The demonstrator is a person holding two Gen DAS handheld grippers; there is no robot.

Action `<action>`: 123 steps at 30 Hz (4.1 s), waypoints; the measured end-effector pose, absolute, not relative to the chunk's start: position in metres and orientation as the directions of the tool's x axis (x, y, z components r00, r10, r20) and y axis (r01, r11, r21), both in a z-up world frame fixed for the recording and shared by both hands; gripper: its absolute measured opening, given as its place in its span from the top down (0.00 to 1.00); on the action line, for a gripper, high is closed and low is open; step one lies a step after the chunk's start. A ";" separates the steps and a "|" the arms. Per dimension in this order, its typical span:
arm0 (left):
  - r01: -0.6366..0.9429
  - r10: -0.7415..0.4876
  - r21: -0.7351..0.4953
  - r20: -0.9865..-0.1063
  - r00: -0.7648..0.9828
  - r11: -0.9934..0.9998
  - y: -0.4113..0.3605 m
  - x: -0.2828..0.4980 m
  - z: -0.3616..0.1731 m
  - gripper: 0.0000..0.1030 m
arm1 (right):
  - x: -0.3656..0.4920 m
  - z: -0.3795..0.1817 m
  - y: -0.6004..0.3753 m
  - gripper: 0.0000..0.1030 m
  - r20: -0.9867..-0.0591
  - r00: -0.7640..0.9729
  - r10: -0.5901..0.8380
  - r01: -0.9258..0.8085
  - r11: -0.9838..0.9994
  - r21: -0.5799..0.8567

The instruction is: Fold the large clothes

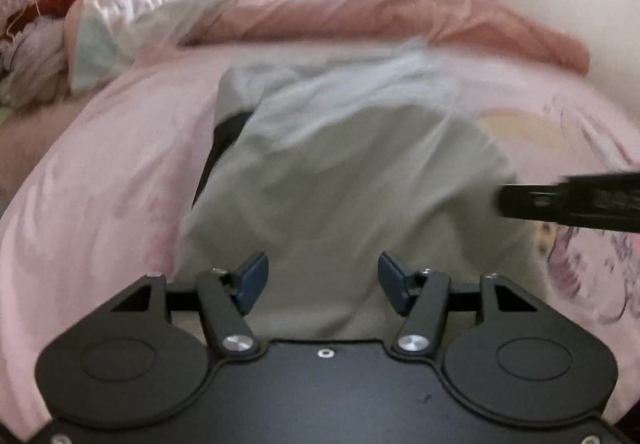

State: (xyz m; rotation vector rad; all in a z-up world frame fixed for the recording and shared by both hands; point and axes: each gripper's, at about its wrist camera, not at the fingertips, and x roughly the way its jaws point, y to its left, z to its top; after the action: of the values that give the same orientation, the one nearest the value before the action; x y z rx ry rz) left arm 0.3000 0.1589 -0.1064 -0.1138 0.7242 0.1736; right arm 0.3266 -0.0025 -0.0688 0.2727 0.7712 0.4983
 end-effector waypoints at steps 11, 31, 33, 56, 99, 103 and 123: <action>-0.229 0.117 -0.052 -0.739 0.664 0.972 0.170 0.323 -0.121 0.38 | 0.354 -0.103 0.014 0.98 -0.697 0.553 0.456 -0.276 0.890 0.363; -0.429 0.325 -0.088 -0.521 0.789 0.899 0.252 0.421 -0.125 0.13 | 0.433 -0.116 0.016 1.00 -0.463 0.757 0.460 -0.248 0.859 0.448; -0.439 0.319 -0.132 -0.510 0.799 0.889 0.267 0.414 -0.147 0.01 | 0.430 -0.137 0.004 1.00 -0.423 0.767 0.483 -0.262 0.837 0.481; -0.449 0.296 -0.120 -0.598 0.745 0.886 0.287 0.510 -0.138 0.00 | 0.518 -0.120 0.033 0.89 -0.534 0.798 0.280 -0.159 0.952 0.262; -0.299 0.211 -0.002 -0.704 0.678 0.954 0.205 0.271 -0.134 0.89 | 0.293 -0.100 -0.074 0.88 -0.642 0.684 0.346 -0.236 0.938 0.254; -0.303 0.214 0.006 -0.721 0.659 0.953 0.203 0.266 -0.133 0.26 | 0.283 -0.110 -0.050 0.64 -0.658 0.611 0.440 -0.336 0.897 0.288; -0.320 0.248 0.027 -0.694 0.676 0.947 0.205 0.253 -0.119 0.94 | 0.275 -0.114 -0.041 0.80 -0.660 0.659 0.362 -0.308 0.929 0.203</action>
State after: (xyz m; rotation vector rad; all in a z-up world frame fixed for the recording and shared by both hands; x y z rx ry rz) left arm 0.2530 0.2045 -0.1193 -0.1000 0.7644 0.3203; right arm 0.2753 -0.0409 -0.1140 0.0755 0.7628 0.3798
